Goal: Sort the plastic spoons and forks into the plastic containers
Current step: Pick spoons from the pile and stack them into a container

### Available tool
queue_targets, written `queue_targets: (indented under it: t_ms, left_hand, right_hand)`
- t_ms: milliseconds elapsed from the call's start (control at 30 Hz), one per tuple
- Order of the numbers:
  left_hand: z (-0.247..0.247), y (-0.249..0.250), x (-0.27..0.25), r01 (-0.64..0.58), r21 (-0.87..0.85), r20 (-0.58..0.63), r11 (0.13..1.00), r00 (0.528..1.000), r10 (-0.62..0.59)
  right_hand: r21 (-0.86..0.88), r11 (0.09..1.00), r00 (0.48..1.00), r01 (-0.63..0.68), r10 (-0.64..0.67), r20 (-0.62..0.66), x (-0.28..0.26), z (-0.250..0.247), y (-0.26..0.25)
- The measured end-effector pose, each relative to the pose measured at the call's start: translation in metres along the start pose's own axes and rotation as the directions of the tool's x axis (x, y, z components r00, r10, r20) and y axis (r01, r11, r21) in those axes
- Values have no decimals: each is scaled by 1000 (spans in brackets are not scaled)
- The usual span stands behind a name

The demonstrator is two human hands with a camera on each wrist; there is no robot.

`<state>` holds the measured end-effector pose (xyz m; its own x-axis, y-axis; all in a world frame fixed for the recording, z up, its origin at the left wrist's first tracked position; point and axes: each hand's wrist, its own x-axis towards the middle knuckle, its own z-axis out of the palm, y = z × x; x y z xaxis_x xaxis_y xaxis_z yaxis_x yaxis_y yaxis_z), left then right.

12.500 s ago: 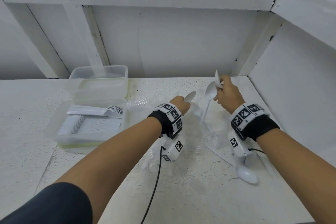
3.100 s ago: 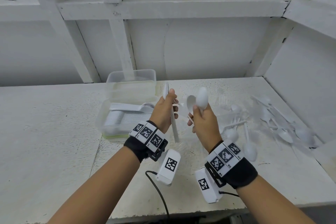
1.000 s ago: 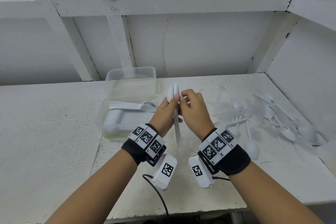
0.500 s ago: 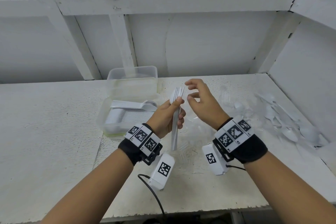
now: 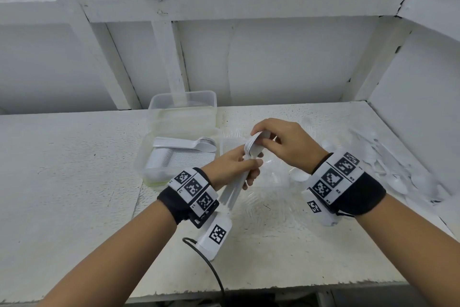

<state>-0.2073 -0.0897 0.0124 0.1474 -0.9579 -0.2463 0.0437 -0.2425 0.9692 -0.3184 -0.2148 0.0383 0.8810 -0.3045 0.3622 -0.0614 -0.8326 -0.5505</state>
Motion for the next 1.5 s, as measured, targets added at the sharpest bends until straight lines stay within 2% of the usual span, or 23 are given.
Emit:
queue_targets:
  t_ms: [100,200,333,433,500,533,633,733,800,900,967,1067,1200,1267,1367,1500]
  left_hand:
    - [-7,1,-6,-4,278,-72,960,997,25]
    - [-11,3,-10,-25,438,-55,898,997,55]
    - [-11,3,-12,-12,550,-25,835,999,31]
    - [-11,0,-12,57,506,-61,860,998,-30]
    - [-10,-1,-13,51,509,-82,859,997,-11]
    - [-11,-2,-14,31,554,-92,832,995,25]
    - [-20,-3,-15,-33,747,-89,664,985,150]
    - [-34,-5,-15,-111,808,-45,578,968,248]
    - [-45,-5,-15,-175,849,-8,498,939,344]
    - [-62,-4,-19,-201,906,28,372,906,422]
    - [-75,-2,-25,-207,924,61,323,911,408]
    - [-98,4,-35,-178,935,56,308,929,366]
    - [-141,10,-36,-36,953,-46,300,964,262]
    - [-159,10,-31,48,962,-99,267,979,179]
    - [-171,9,-21,116,974,-130,192,990,58]
    - [-167,6,-7,98,995,-93,32,987,-130]
  right_hand:
    - [-7,1000,992,-31,30,-123,-6,-2,5]
    - [-40,997,991,-67,62,-122,-10,0,5]
    - [-48,992,993,-115,113,-32,-13,4,3]
    - [-80,993,996,-89,89,-13,-13,5,4]
    - [-82,992,996,-92,92,-9,-12,2,5]
    - [-70,992,994,-105,105,-11,-12,1,4]
    - [-40,992,993,-118,117,-32,-13,0,3]
    - [-16,994,993,-107,106,-59,-13,7,3]
    - [-1,994,991,-112,111,-75,-11,13,1]
    - [29,991,989,-129,131,-68,-5,26,-4]
    - [65,987,988,-148,150,-22,1,35,-9]
    - [141,970,979,-196,185,87,12,46,-14]
    - [284,872,917,-398,377,128,29,65,-14]
    - [204,839,862,-504,473,185,37,76,-10]
    - [61,827,799,-560,519,304,44,93,-7]
    - [52,814,785,-579,540,304,48,109,-7]
